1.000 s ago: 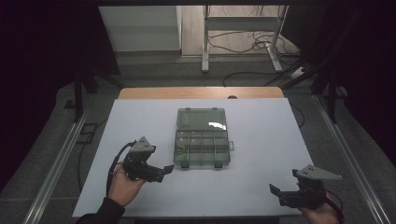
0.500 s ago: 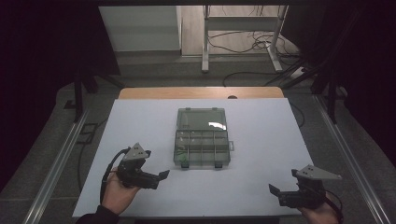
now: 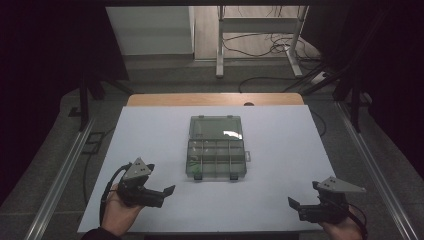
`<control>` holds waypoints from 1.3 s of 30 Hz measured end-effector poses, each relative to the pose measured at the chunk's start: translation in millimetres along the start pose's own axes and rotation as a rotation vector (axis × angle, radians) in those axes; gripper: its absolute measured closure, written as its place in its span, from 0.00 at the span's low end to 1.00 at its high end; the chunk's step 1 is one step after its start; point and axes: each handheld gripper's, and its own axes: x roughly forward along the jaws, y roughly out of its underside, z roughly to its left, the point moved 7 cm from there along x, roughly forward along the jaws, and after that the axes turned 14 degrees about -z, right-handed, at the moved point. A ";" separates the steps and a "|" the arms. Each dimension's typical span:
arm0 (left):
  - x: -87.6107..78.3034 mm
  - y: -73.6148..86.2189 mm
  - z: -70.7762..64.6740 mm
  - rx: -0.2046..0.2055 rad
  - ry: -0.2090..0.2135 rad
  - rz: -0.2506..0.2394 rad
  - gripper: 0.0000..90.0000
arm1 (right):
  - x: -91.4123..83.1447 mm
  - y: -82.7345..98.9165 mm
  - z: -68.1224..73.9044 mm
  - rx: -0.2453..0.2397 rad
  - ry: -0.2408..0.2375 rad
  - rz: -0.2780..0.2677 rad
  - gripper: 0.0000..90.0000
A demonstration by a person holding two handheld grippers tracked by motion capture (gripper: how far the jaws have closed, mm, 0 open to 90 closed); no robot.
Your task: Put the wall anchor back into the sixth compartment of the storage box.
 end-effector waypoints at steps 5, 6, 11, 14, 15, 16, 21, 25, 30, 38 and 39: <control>-5.7 2.0 -0.1 -0.005 -0.010 -0.008 0.04 | 0.0 0.1 -0.1 -0.001 0.002 0.001 0.00; -7.1 2.5 0.1 -0.006 -0.012 -0.009 0.04 | 0.0 0.1 -0.2 -0.001 0.003 0.000 0.00; -14.3 5.5 0.0 -0.019 -0.016 -0.019 0.04 | 0.0 0.4 -0.2 -0.001 0.006 0.003 0.00; -18.5 7.0 0.0 -0.026 -0.021 -0.027 0.04 | -0.1 0.5 -0.6 -0.002 0.009 0.005 0.00; -20.0 7.4 0.1 -0.027 -0.022 -0.029 0.04 | -0.1 0.4 -0.8 -0.003 0.010 0.004 0.00; -21.3 7.6 0.1 -0.031 -0.025 -0.032 0.04 | -0.1 0.5 -0.9 -0.002 0.011 0.004 0.00; -26.7 9.3 1.0 -0.044 -0.028 -0.041 0.04 | -0.3 0.4 -1.3 -0.002 0.013 0.004 0.00; -28.7 11.9 1.2 -0.048 -0.027 -0.033 0.04 | -0.3 0.4 -1.3 -0.003 0.015 0.004 0.00; -31.4 13.6 1.3 -0.047 -0.036 -0.029 0.03 | -0.4 0.5 -1.5 -0.002 0.017 0.005 0.00; -37.9 17.1 1.1 -0.043 -0.052 -0.030 0.03 | -0.3 0.6 -1.4 -0.003 0.016 0.006 0.00; -39.0 17.8 1.5 -0.044 -0.055 -0.030 0.03 | -0.3 0.7 -1.2 -0.004 0.015 0.006 0.00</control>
